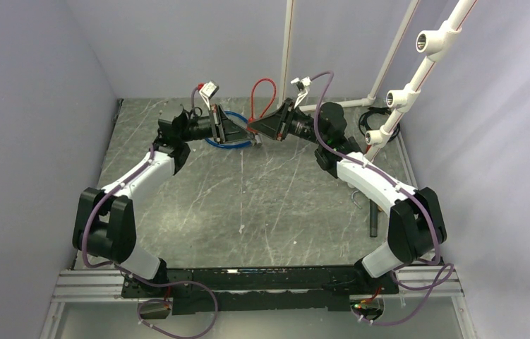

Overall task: Lock with the key
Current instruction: Remove the key from the lock.

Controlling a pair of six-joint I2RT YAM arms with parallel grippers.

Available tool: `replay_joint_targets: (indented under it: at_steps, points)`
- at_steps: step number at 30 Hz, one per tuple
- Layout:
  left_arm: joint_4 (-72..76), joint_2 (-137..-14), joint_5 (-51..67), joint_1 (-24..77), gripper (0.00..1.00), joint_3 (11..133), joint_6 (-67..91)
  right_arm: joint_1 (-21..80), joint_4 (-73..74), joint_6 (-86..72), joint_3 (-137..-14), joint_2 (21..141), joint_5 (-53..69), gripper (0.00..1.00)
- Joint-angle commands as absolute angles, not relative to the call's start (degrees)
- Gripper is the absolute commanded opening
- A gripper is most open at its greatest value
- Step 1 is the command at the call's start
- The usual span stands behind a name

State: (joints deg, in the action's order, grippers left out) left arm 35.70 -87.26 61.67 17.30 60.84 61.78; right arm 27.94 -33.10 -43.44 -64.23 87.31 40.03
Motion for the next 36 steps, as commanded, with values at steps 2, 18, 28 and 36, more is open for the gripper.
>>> replay_joint_targets:
  at_steps: [2,18,28,36]
  points:
    - [28.5,-87.0,64.4,17.7,0.0,66.0,61.0,27.9,-27.2,-28.6,-67.1,84.4,40.2,0.0]
    - [17.5,-86.9,70.6,18.1,0.0,64.2,39.5,26.5,-38.3,-47.8,-67.9,87.7,45.9,0.0]
    - [-2.6,-84.4,70.4,19.8,0.0,67.5,20.5,25.0,-33.9,-43.2,-66.0,85.3,44.6,0.0]
    - [2.0,-82.9,71.0,17.5,0.0,62.9,24.5,24.5,-34.1,-43.6,-67.0,85.1,43.4,0.0]
